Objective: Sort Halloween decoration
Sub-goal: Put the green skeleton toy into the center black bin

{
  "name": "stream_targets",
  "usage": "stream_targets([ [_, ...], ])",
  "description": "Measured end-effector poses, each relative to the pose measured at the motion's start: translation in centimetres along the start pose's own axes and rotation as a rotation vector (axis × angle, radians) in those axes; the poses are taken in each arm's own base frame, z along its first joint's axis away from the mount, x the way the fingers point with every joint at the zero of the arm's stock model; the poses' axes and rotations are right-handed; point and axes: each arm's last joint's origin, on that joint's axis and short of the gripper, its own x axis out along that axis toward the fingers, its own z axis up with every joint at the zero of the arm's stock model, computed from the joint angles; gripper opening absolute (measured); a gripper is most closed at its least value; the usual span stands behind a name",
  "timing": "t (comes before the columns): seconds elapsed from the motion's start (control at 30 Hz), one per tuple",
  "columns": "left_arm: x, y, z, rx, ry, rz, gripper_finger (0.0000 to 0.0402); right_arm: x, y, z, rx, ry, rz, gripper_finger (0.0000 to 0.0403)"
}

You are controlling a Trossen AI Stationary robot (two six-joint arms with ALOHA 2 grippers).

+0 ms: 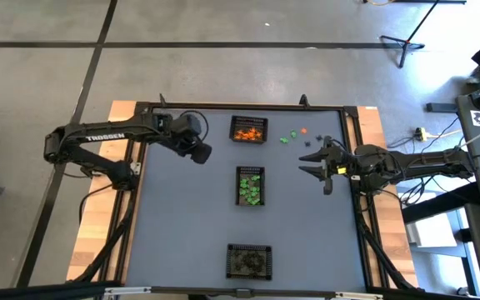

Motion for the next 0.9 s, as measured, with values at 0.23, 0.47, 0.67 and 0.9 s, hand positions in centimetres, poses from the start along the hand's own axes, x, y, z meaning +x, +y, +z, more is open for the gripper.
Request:
stream_targets([
  [0.23,0.0,0.0,-0.3,0.013,0.004,0.029,0.0176,1.2,-0.9,-0.5,-0.040,0.028,-0.339,0.0137],
  [0.47,0.0,0.0,-0.3,0.012,0.000,0.026,0.0176,3.1,-4.0,-2.3,-0.003,0.342,-0.515,0.0137],
  [0.67,0.0,0.0,-0.3,0.012,-0.001,0.024,0.0176,4.8,-7.4,-2.8,-0.022,0.568,-0.499,0.0137],
  [0.9,0.0,0.0,-0.3,0.013,-0.003,0.022,0.0176,7.2,-11.2,-4.6,0.021,0.700,-0.483,0.0137],
])
